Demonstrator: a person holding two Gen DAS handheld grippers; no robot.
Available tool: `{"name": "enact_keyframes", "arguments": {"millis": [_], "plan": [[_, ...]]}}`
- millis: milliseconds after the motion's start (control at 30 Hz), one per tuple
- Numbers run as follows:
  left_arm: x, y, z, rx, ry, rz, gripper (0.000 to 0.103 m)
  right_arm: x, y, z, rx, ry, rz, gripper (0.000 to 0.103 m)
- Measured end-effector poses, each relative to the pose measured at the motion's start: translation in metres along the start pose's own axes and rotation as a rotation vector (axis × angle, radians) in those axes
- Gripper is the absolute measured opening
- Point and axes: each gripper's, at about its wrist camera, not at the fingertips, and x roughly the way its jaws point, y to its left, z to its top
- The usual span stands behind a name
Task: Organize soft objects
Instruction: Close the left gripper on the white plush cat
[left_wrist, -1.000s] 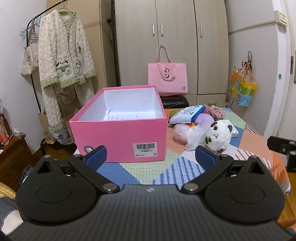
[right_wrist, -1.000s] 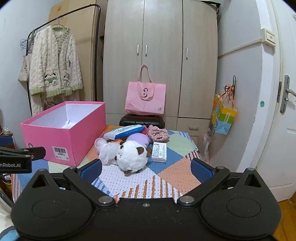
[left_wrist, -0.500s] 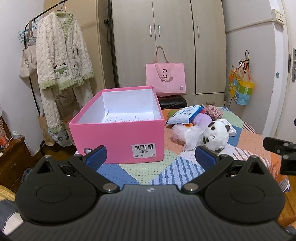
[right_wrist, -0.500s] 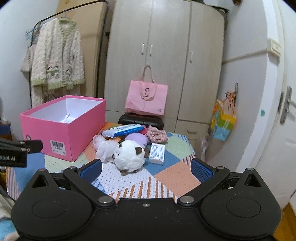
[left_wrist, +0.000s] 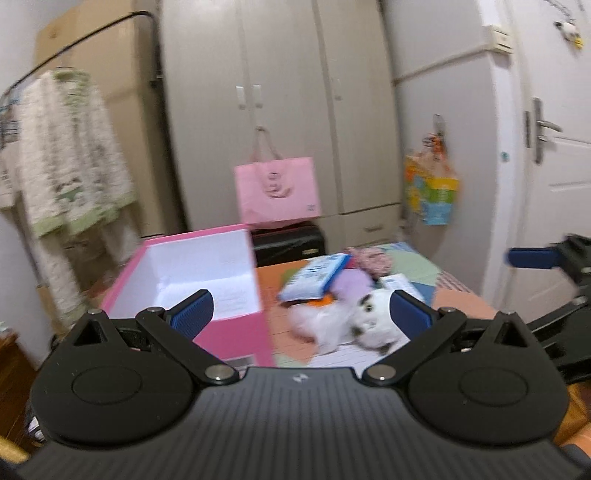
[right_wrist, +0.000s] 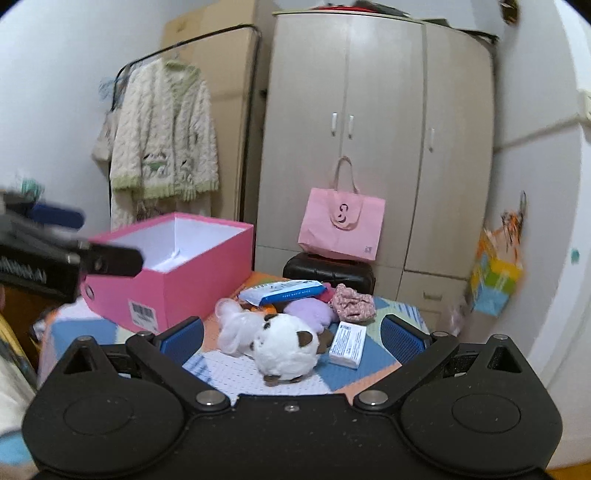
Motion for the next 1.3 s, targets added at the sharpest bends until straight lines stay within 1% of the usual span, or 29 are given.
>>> {"name": "enact_keyframes", "arguments": {"millis": [67, 133, 200, 267, 333, 400, 467, 500, 567, 600, 633, 667, 733, 767, 833, 900, 1000, 1100, 1233, 1300], "plan": [[0.011, -0.007, 0.001, 0.005, 0.003, -0.026, 0.103, 0.014, -0.002, -0.004, -0.018, 0.005, 0.017, 0.103], [0.025, -0.011, 0.001, 0.002, 0.013, -0.071, 0.103, 0.030, -0.006, -0.010, -0.022, 0.031, 0.055, 0.103], [0.038, -0.013, -0.001, -0.010, 0.025, -0.126, 0.103, 0.045, -0.008, -0.014, -0.020, 0.057, 0.091, 0.102], [0.051, -0.013, -0.004, -0.036, 0.036, -0.184, 0.103, 0.061, -0.014, -0.018, 0.016, 0.084, 0.129, 0.101], [0.065, -0.016, -0.009, -0.048, 0.045, -0.229, 0.102, 0.076, -0.021, -0.024, 0.069, 0.112, 0.165, 0.096], [0.077, -0.020, -0.014, -0.044, 0.054, -0.255, 0.100, 0.089, -0.024, -0.030, 0.078, 0.144, 0.178, 0.091], [0.090, -0.022, -0.018, -0.040, 0.072, -0.280, 0.099, 0.103, -0.027, -0.036, 0.083, 0.166, 0.180, 0.091], [0.096, -0.023, -0.019, -0.044, 0.080, -0.289, 0.098, 0.108, -0.029, -0.040, 0.092, 0.173, 0.185, 0.090], [0.110, -0.024, -0.020, -0.057, 0.100, -0.310, 0.091, 0.117, -0.033, -0.045, 0.116, 0.176, 0.198, 0.088], [0.118, -0.025, -0.020, -0.063, 0.118, -0.323, 0.089, 0.120, -0.034, -0.046, 0.124, 0.173, 0.205, 0.087], [0.125, -0.026, -0.019, -0.068, 0.137, -0.326, 0.083, 0.123, -0.036, -0.048, 0.135, 0.165, 0.218, 0.087], [0.133, -0.027, -0.018, -0.075, 0.153, -0.325, 0.080, 0.125, -0.038, -0.049, 0.142, 0.154, 0.233, 0.086], [0.145, -0.030, -0.017, -0.075, 0.178, -0.340, 0.079, 0.129, -0.040, -0.051, 0.159, 0.131, 0.246, 0.087], [0.151, -0.032, -0.018, -0.074, 0.193, -0.340, 0.078, 0.131, -0.041, -0.051, 0.165, 0.119, 0.247, 0.087], [0.162, -0.034, -0.023, -0.078, 0.233, -0.334, 0.076, 0.136, -0.041, -0.052, 0.170, 0.123, 0.250, 0.086], [0.173, -0.032, -0.027, -0.111, 0.285, -0.355, 0.076, 0.143, -0.042, -0.054, 0.172, 0.144, 0.251, 0.086], [0.189, -0.025, -0.033, -0.187, 0.352, -0.400, 0.076, 0.149, -0.041, -0.057, 0.177, 0.157, 0.259, 0.084], [0.197, -0.022, -0.036, -0.209, 0.360, -0.397, 0.076, 0.153, -0.040, -0.057, 0.187, 0.158, 0.279, 0.083], [0.204, -0.018, -0.035, -0.243, 0.343, -0.409, 0.076, 0.159, -0.038, -0.058, 0.174, 0.147, 0.260, 0.083], [0.206, -0.018, -0.036, -0.246, 0.338, -0.406, 0.076, 0.161, -0.039, -0.059, 0.182, 0.146, 0.262, 0.080]]}}
